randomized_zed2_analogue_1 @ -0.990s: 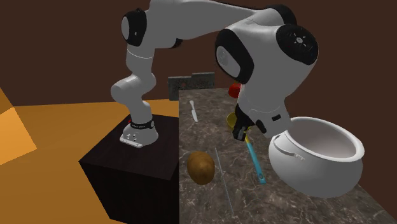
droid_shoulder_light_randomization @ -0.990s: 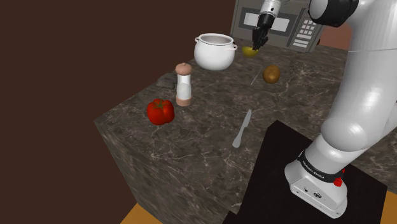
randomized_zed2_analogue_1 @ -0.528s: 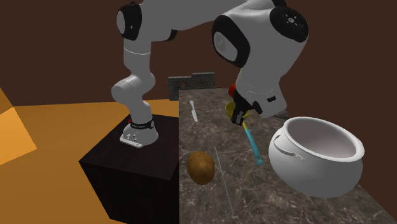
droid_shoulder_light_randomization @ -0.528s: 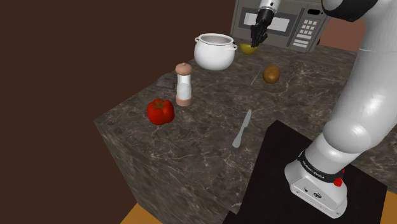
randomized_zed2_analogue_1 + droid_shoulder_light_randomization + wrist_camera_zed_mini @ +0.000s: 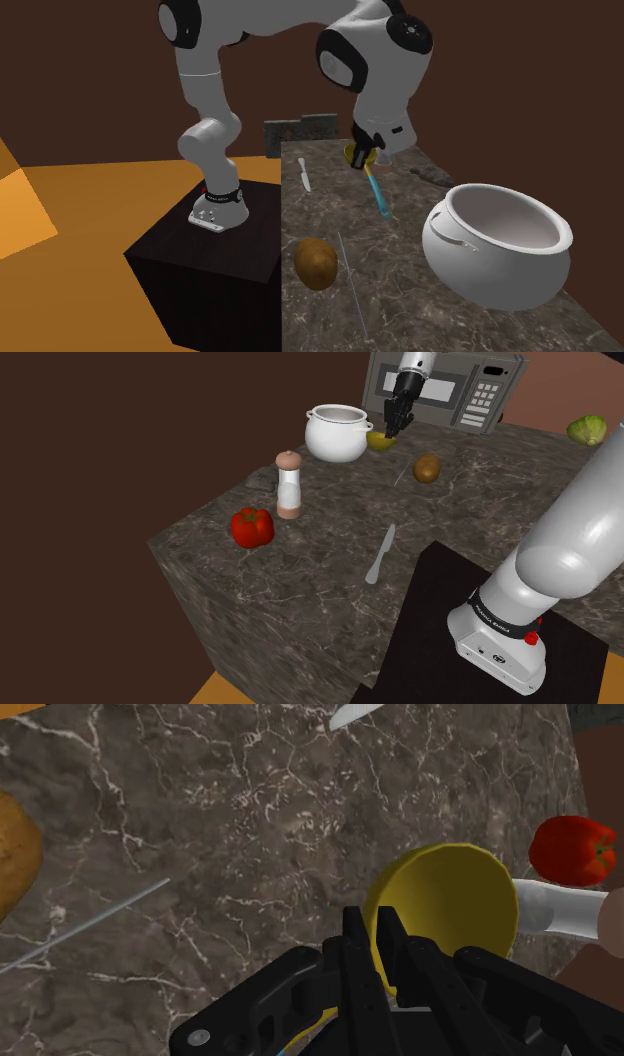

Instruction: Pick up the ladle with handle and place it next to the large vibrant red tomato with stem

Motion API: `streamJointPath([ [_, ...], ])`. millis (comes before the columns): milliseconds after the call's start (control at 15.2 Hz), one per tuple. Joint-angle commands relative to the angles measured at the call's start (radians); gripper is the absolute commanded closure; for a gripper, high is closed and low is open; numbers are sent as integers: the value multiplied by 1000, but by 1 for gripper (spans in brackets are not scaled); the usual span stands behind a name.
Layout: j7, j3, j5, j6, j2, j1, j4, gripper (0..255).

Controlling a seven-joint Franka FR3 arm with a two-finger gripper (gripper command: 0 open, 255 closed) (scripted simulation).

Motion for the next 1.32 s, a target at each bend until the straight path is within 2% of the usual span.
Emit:
streamJointPath([
  [0, 47, 24, -5, 37, -63, 26, -75, 255],
  [594, 245, 157, 18, 163, -286, 111, -326, 255],
  [1254, 455, 334, 116, 290, -437, 208, -496, 255],
])
